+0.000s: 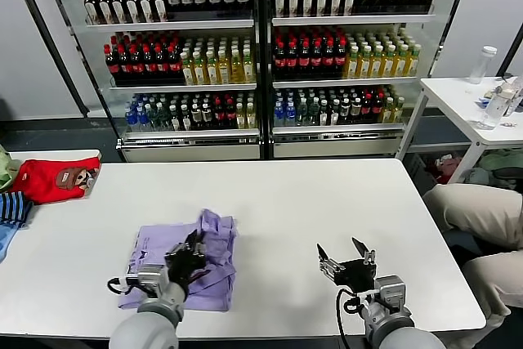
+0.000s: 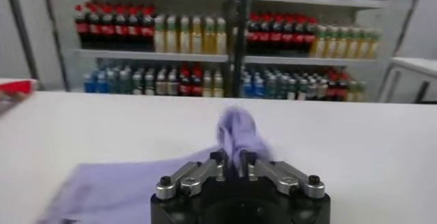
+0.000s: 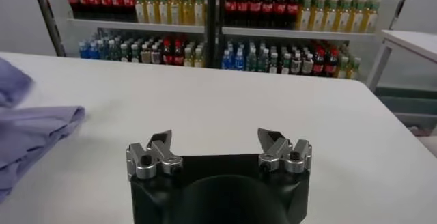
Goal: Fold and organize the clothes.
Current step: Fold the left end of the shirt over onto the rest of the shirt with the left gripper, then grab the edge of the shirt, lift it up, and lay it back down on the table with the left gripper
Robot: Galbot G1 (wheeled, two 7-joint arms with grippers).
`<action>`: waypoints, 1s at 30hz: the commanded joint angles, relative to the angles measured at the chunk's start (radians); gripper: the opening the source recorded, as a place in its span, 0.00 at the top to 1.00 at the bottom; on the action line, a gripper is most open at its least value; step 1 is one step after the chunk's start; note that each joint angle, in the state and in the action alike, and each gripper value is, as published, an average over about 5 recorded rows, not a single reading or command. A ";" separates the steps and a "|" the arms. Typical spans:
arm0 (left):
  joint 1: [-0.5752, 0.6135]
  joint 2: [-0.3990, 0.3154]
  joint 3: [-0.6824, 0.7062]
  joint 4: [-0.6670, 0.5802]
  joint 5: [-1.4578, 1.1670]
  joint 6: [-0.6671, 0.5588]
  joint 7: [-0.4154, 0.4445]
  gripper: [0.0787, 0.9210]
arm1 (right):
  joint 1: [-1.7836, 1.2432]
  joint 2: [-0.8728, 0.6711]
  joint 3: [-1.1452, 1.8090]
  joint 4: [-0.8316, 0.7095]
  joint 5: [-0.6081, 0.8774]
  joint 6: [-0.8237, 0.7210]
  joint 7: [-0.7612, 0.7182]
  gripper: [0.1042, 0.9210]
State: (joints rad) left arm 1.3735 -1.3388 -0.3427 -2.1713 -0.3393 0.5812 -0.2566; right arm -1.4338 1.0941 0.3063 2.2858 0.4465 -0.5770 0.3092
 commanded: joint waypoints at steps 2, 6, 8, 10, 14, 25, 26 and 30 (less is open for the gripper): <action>-0.019 0.002 -0.055 -0.085 0.029 -0.036 0.011 0.64 | 0.011 0.005 -0.014 -0.009 -0.005 0.000 -0.002 0.12; 0.023 0.073 -0.296 -0.027 0.042 -0.061 0.046 0.49 | 0.017 0.004 -0.012 -0.010 -0.004 0.000 -0.007 0.12; 0.057 0.106 -0.400 0.059 0.031 -0.055 0.069 0.43 | 0.021 0.002 -0.010 -0.012 -0.004 0.000 -0.009 0.12; 0.088 0.126 -0.459 0.142 0.002 -0.047 0.089 0.36 | 0.024 0.000 -0.008 -0.015 -0.003 0.000 -0.011 0.12; 0.124 0.122 -0.481 0.225 -0.037 -0.053 0.126 0.23 | 0.027 0.003 -0.011 -0.023 -0.004 0.000 -0.012 0.12; 0.079 0.109 -0.458 0.279 -0.158 -0.074 0.236 0.12 | 0.021 0.006 -0.005 -0.019 -0.005 0.000 -0.011 0.12; 0.077 0.108 -0.455 0.281 -0.158 -0.072 0.237 0.12 | 0.018 0.006 -0.003 -0.018 -0.006 0.000 -0.011 0.12; 0.081 0.103 -0.447 0.286 -0.136 -0.071 0.251 0.12 | 0.015 0.003 -0.001 -0.017 -0.005 0.000 -0.011 0.12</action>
State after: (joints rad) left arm 1.4433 -1.2458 -0.7359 -1.9531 -0.4277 0.5134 -0.0781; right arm -1.4151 1.0976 0.3050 2.2683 0.4415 -0.5773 0.2982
